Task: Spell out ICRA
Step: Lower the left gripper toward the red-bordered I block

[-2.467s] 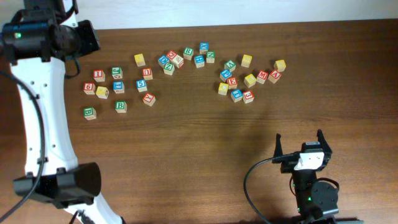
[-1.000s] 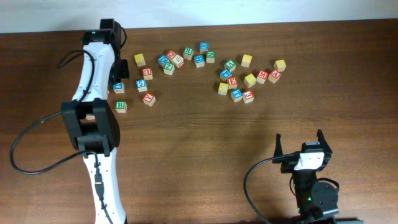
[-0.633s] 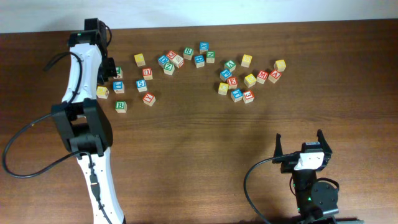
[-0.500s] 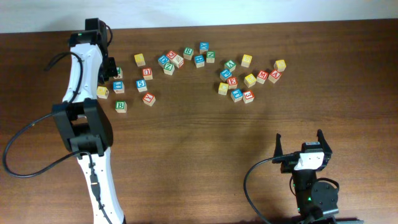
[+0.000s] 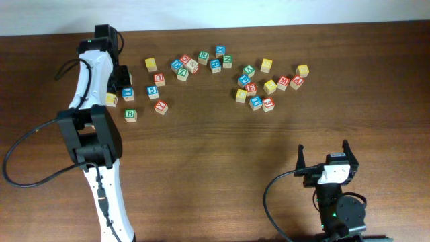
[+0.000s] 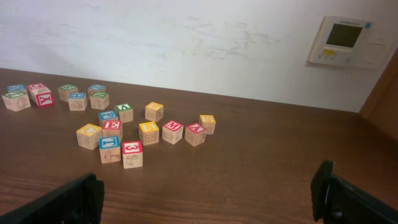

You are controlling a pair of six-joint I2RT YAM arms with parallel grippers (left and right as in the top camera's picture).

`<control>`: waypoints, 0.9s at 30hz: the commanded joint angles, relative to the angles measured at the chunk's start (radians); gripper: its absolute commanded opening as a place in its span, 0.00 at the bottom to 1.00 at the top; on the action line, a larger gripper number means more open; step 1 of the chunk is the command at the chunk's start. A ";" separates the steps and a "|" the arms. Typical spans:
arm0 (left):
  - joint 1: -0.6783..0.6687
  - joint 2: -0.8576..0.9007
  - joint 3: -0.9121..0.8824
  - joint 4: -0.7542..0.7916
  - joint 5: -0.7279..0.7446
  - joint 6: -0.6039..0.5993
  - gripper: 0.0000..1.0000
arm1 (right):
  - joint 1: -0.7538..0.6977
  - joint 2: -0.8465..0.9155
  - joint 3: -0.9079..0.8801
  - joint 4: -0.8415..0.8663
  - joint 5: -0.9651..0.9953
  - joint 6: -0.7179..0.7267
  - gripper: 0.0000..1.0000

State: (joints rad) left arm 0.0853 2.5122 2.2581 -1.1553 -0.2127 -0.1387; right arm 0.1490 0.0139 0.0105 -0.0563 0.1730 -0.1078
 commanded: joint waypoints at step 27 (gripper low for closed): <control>0.090 0.008 -0.013 0.003 0.064 0.039 0.19 | -0.006 -0.008 -0.005 -0.008 -0.005 0.005 0.98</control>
State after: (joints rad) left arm 0.1734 2.5122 2.2532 -1.1492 -0.1043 -0.1108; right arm 0.1490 0.0139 0.0105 -0.0563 0.1730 -0.1078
